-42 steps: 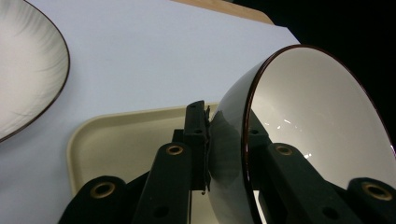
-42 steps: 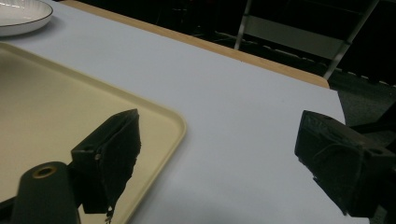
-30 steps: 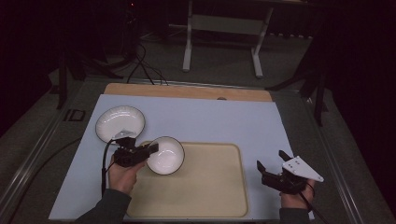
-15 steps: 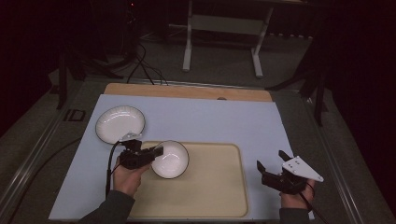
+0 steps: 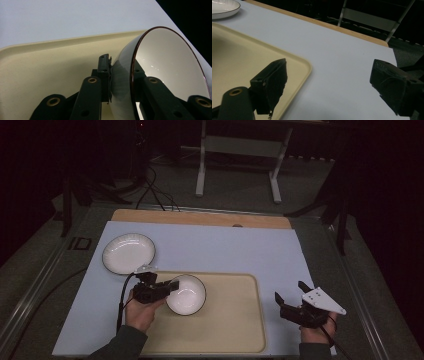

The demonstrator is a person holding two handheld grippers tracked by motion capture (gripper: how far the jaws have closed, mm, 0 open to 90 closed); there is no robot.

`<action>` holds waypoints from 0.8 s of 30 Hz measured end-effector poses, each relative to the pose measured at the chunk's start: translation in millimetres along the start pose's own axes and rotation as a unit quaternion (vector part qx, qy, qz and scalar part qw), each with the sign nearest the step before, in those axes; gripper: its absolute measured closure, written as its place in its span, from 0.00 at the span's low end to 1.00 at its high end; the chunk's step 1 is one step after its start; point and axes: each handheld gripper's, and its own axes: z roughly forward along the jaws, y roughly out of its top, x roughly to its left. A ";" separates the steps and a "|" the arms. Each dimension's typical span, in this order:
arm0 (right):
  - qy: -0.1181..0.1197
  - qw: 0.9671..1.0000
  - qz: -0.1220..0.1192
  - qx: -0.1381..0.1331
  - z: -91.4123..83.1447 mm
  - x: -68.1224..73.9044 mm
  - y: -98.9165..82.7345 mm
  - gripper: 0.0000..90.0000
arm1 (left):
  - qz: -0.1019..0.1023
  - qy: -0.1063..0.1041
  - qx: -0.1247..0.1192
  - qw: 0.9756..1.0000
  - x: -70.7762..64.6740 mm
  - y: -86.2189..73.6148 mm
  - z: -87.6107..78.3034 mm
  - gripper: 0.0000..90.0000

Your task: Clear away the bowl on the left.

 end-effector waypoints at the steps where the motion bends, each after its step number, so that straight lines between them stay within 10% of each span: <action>1: 0.000 1.000 0.000 0.000 0.0 -0.1 0.0 0.15 | -0.001 -0.002 0.001 1.000 -0.7 -0.3 0.8 0.87; 24: 0.002 1.000 -0.003 0.000 0.5 0.7 0.7 0.15 | 0.014 -0.017 0.032 0.999 -20.1 -10.4 28.3 0.86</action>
